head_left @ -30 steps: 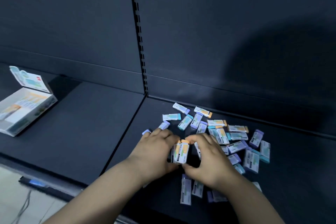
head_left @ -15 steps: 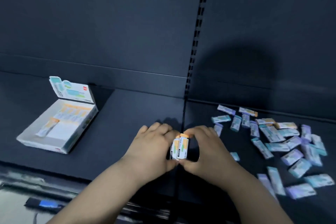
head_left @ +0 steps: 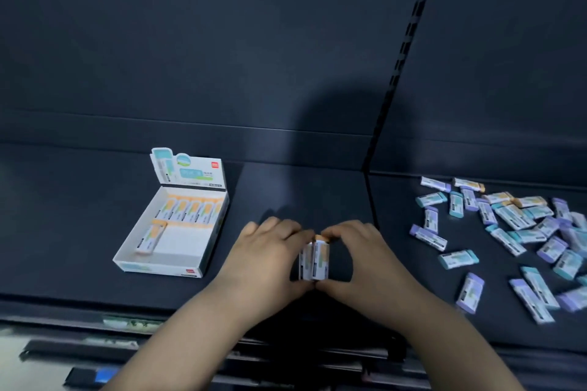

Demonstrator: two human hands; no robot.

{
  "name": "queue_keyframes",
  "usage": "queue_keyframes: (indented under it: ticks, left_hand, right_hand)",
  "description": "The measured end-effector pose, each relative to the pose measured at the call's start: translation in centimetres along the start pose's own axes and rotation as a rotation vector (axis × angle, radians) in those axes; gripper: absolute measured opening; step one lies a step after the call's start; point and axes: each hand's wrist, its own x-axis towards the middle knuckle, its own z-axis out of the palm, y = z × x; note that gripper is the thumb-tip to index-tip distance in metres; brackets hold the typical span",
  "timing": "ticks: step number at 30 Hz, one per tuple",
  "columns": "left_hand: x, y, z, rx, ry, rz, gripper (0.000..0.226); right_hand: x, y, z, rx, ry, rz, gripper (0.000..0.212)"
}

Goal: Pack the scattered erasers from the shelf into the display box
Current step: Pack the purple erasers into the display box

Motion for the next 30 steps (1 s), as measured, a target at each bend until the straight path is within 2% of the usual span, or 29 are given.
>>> queue_keyframes:
  ticks: [9,14,19,25,30]
  left_hand:
    - [-1.7,-1.8,-1.2,0.022,0.044,-0.076,0.064]
    - [-3.4,-4.9,-2.0,0.038,0.019,-0.112,0.067]
    - [-4.7,-10.9,-2.9,0.021,0.041,-0.085,0.065]
    - [-5.6,-19.3,-4.2,0.024,-0.121,0.017,0.076]
    - [-5.7,-21.8,-5.2,-0.039,-0.228,0.071,0.073]
  right_hand:
    - [2.0,-2.3,0.3,0.072,-0.051,-0.067,0.054]
    - [3.6,-5.2,2.7,0.044,-0.052,-0.091,0.056]
    - [6.3,-9.3,5.9,0.031,0.004,-0.058,0.056]
    - [8.9,-14.1,10.3,0.002,0.093,0.089,0.064]
    - [9.5,-16.2,11.5,-0.099,0.1,0.146,0.064]
